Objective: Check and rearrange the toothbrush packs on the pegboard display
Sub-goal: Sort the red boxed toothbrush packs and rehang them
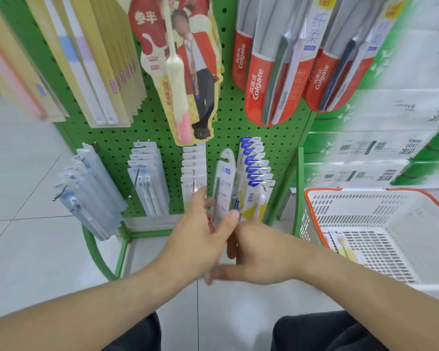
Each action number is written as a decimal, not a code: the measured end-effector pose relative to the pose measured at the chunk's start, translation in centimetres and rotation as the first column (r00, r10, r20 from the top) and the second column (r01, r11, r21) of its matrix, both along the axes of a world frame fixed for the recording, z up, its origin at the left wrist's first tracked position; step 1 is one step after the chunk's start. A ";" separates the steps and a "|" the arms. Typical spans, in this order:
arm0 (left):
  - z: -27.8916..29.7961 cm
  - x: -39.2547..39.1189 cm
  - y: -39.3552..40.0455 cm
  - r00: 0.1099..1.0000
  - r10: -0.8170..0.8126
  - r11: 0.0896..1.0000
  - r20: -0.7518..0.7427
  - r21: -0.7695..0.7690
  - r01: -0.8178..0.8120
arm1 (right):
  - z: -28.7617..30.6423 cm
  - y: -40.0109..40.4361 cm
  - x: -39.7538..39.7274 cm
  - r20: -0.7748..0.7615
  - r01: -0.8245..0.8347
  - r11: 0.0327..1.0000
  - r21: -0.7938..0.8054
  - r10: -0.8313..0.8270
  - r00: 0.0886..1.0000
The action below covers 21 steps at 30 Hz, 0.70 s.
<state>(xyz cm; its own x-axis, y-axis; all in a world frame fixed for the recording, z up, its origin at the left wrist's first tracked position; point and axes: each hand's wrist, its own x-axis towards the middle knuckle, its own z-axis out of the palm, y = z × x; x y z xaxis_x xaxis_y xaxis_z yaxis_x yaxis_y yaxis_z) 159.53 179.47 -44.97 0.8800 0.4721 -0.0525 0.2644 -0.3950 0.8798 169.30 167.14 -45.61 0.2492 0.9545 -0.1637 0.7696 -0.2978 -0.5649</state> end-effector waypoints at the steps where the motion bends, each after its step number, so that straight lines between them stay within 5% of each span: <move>1: -0.1 -0.1 0.1 0.999 -0.035 0.998 0.022 0.051 0.034 | 0.1 -0.1 -0.4 -0.047 0.028 0.999 -0.043 -0.030 0.998; 6: -0.1 -0.5 0.6 0.985 0.002 0.983 0.174 0.180 -0.034 | 0.3 -0.9 0.7 -0.121 0.234 0.967 0.104 -0.221 0.968; 10: 2.6 -0.7 0.3 0.926 0.073 0.994 0.371 -0.107 -0.036 | 1.1 -1.8 1.6 -0.321 0.407 0.883 0.235 -0.324 0.890; 13: 5.4 -0.2 -0.2 0.831 0.171 0.967 0.529 -0.251 -0.040 | 2.3 -1.4 0.9 -0.626 0.529 0.722 0.447 -0.170 0.761; 17: 8.6 1.0 -0.8 0.759 0.172 0.973 0.628 -0.230 -0.030 | 5.0 -0.9 -0.4 -0.551 0.569 0.414 0.711 -0.176 0.816; 21: 10.7 1.7 -1.8 0.799 0.110 0.981 0.591 -0.193 0.007 | 8.6 -1.4 0.0 -0.490 0.545 0.255 0.799 -0.249 0.835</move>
